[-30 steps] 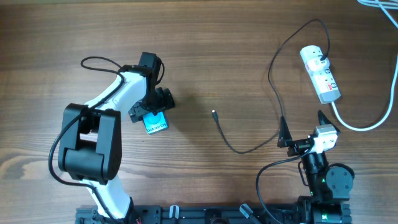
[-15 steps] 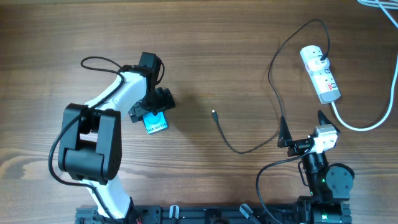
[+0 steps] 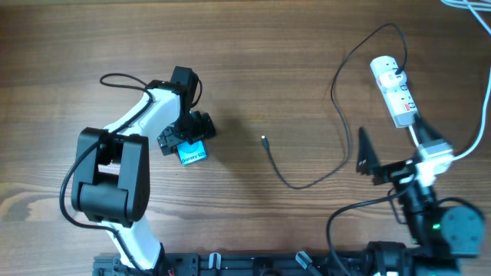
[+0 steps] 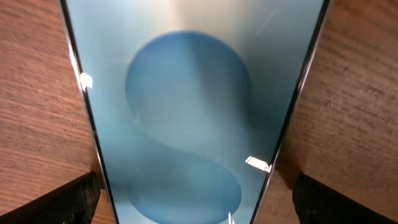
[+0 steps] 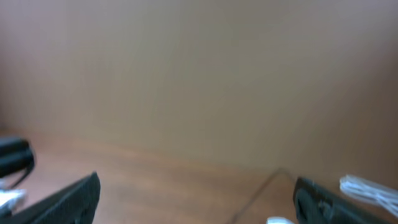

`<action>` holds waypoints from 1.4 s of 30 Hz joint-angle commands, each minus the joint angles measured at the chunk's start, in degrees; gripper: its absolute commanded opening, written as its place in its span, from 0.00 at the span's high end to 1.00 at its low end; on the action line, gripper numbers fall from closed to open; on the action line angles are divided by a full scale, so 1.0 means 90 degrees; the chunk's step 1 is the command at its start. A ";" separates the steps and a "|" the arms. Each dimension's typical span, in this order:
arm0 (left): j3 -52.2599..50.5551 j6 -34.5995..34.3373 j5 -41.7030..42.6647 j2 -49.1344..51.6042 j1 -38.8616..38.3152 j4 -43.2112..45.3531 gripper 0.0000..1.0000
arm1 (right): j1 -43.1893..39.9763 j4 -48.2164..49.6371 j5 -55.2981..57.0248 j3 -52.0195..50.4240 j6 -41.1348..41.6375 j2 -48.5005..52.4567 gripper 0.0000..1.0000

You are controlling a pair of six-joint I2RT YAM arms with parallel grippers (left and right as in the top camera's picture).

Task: Plug charger to phone and switch on socket
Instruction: 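Reach the right gripper to the black cable's USB-C plug and grasp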

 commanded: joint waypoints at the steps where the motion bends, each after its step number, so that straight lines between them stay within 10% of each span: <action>1: -0.0245 -0.0049 -0.0121 0.0277 -0.0010 0.0029 0.00 | -0.0019 -0.1353 -0.0189 0.2147 -0.0359 0.1467 0.00; 6: -0.0245 -0.0257 -0.0146 0.0277 -0.0010 0.0561 0.03 | -0.0019 -0.4192 -0.0199 0.4709 -0.0848 0.3548 0.00; 12: -0.0245 -0.0255 0.0471 0.0277 -0.0010 0.0571 0.18 | -0.0019 -0.5236 -0.0799 0.4816 0.0333 0.5134 0.00; 20: -0.0245 -0.0180 0.0940 0.0277 -0.0010 0.0571 0.21 | 0.0321 -0.6239 -0.2001 0.4745 -0.0469 0.6989 0.07; 26: -0.0238 -0.0012 0.0930 0.0277 0.0005 0.0486 0.19 | 0.2098 -0.6016 -0.0512 0.4745 0.0095 0.7820 0.11; 30: -0.0238 -0.0214 0.0908 0.0277 0.0372 0.0629 0.01 | 0.2863 -0.5221 -0.0236 0.4745 0.0236 0.8359 0.04; 36: -0.0238 -0.0289 0.0697 0.0277 0.0486 0.0566 0.25 | 0.3126 -0.5010 -0.0136 0.4743 0.0245 0.9411 0.00; 42: -0.0238 -0.0716 0.0024 0.0277 0.0221 0.0478 0.14 | 0.3126 -0.4707 0.0493 0.4719 0.0204 0.9619 0.00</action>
